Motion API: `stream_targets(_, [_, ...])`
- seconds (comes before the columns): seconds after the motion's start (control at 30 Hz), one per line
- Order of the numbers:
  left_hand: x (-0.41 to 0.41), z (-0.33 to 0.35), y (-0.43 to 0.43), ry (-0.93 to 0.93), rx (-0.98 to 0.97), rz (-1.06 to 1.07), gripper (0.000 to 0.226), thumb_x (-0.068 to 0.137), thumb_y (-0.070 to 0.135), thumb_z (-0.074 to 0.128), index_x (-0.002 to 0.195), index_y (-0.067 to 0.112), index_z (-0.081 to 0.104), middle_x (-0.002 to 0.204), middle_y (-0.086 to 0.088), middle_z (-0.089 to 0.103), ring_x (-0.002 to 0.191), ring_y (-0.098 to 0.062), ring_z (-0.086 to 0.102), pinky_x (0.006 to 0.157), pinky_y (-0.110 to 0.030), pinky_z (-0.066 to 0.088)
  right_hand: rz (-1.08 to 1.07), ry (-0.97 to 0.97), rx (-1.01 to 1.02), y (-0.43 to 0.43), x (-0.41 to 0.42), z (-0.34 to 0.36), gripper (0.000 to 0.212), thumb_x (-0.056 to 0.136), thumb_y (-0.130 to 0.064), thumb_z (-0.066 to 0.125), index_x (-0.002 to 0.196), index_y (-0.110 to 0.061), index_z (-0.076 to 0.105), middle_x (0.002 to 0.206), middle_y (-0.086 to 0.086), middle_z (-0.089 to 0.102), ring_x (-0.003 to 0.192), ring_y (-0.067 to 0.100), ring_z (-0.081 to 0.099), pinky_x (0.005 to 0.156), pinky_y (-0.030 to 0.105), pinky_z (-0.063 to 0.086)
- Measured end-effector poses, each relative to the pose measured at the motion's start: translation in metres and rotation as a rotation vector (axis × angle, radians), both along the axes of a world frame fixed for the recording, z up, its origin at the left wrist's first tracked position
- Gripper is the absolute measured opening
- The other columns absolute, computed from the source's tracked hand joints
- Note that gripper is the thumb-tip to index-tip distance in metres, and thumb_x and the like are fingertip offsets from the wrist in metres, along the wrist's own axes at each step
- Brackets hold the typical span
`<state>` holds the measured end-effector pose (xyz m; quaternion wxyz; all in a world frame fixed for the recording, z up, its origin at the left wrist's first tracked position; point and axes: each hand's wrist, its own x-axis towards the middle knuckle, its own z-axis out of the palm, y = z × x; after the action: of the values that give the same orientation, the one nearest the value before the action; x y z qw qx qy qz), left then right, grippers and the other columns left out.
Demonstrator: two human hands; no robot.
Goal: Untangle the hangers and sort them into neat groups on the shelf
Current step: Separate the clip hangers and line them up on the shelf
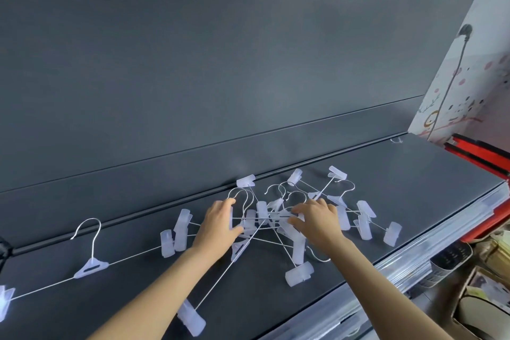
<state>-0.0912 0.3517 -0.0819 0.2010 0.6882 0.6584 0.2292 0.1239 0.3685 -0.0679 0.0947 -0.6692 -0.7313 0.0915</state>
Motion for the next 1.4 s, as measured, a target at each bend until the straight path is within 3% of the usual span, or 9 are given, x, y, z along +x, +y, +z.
stream_targets(0.23, [-0.007, 0.005, -0.008, -0.09, 0.094, 0.002, 0.026, 0.085, 0.005, 0.056, 0.11, 0.009, 0.054, 0.115, -0.003, 0.049, 0.1, -0.022, 0.056, 0.08, -0.028, 0.044, -0.009, -0.001, -0.02, 0.002, -0.01, 0.002, 0.021, 0.085, -0.025, 0.049, 0.095, -0.014, 0.064, 0.094, 0.002, 0.07, 0.101, 0.024, 0.055, 0.09, 0.034, 0.027])
stream_targets(0.37, [-0.012, 0.012, -0.009, -0.15, 0.183, 0.001, 0.009, 0.083, 0.0, 0.055, 0.085, 0.009, 0.054, 0.098, -0.001, 0.045, 0.08, -0.025, 0.061, 0.073, -0.042, 0.05, 0.011, 0.086, 0.025, -0.001, -0.011, 0.008, 0.019, 0.088, -0.027, 0.051, 0.081, -0.014, 0.063, 0.091, 0.002, 0.069, 0.099, 0.024, 0.054, 0.089, 0.034, 0.029])
stream_targets(0.6, [-0.012, 0.043, -0.008, -0.25, 0.355, 0.005, 0.038, 0.082, 0.001, 0.056, 0.067, 0.034, 0.042, 0.091, 0.004, 0.046, 0.067, -0.016, 0.055, 0.068, -0.026, 0.047, 0.0, 0.388, 0.077, 0.0, -0.008, 0.046, 0.014, 0.087, -0.024, 0.056, 0.087, -0.012, 0.062, 0.085, 0.007, 0.068, 0.088, 0.029, 0.059, 0.088, 0.039, 0.041])
stream_targets(0.8, [-0.034, 0.045, -0.031, -0.269, 0.345, 0.012, 0.029, 0.082, 0.005, 0.06, 0.074, 0.03, 0.047, 0.091, 0.011, 0.049, 0.069, -0.009, 0.054, 0.065, -0.017, 0.043, 0.066, 0.45, -0.006, -0.015, -0.021, 0.057, 0.031, 0.083, -0.024, 0.063, 0.112, -0.015, 0.06, 0.094, 0.003, 0.065, 0.091, 0.025, 0.062, 0.087, 0.035, 0.048])
stream_targets(0.93, [-0.077, 0.043, -0.056, -0.253, 0.369, 0.104, 0.022, 0.086, 0.004, 0.054, 0.08, 0.025, 0.051, 0.089, 0.011, 0.051, 0.075, -0.006, 0.053, 0.063, -0.009, 0.041, 0.182, 0.368, 0.045, -0.03, -0.061, 0.05, 0.026, 0.083, -0.02, 0.062, 0.105, -0.006, 0.063, 0.095, 0.01, 0.068, 0.092, 0.028, 0.058, 0.079, 0.034, 0.044])
stream_targets(1.03, [-0.139, 0.037, -0.078, -0.164, 0.368, 0.285, 0.011, 0.091, 0.007, 0.049, 0.093, 0.01, 0.06, 0.09, 0.008, 0.052, 0.075, -0.005, 0.056, 0.07, -0.017, 0.045, 0.257, 0.361, 0.087, -0.038, -0.097, 0.044, 0.023, 0.08, -0.023, 0.061, 0.09, -0.002, 0.062, 0.08, 0.01, 0.065, 0.081, 0.03, 0.055, 0.07, 0.034, 0.042])
stream_targets(1.1, [-0.188, 0.032, -0.094, -0.05, 0.241, 0.399, 0.014, 0.091, 0.011, 0.049, 0.098, 0.011, 0.061, 0.095, 0.005, 0.055, 0.079, -0.005, 0.058, 0.073, -0.031, 0.047, 0.3, 0.347, 0.093, -0.042, -0.119, 0.038, 0.022, 0.077, -0.022, 0.061, 0.083, -0.001, 0.059, 0.075, 0.01, 0.062, 0.078, 0.029, 0.052, 0.068, 0.036, 0.041])
stream_targets(1.2, [-0.237, 0.021, -0.109, 0.177, -0.015, 0.384, 0.02, 0.09, 0.022, 0.053, 0.108, 0.017, 0.061, 0.107, 0.003, 0.059, 0.101, -0.014, 0.056, 0.074, -0.026, 0.039, 0.323, 0.346, 0.08, -0.052, -0.145, 0.03, 0.018, 0.079, -0.018, 0.065, 0.092, -0.006, 0.064, 0.083, 0.008, 0.066, 0.087, 0.027, 0.053, 0.075, 0.035, 0.042])
stream_targets(1.4, [-0.247, -0.001, -0.108, -0.014, -0.11, 0.258, 0.016, 0.085, 0.019, 0.06, 0.099, 0.018, 0.068, 0.076, 0.012, 0.05, 0.069, -0.006, 0.046, 0.065, -0.02, 0.038, 0.384, 0.275, 0.086, -0.067, -0.18, 0.021, 0.017, 0.079, -0.019, 0.065, 0.094, -0.014, 0.067, 0.088, 0.001, 0.069, 0.084, 0.026, 0.052, 0.078, 0.034, 0.037])
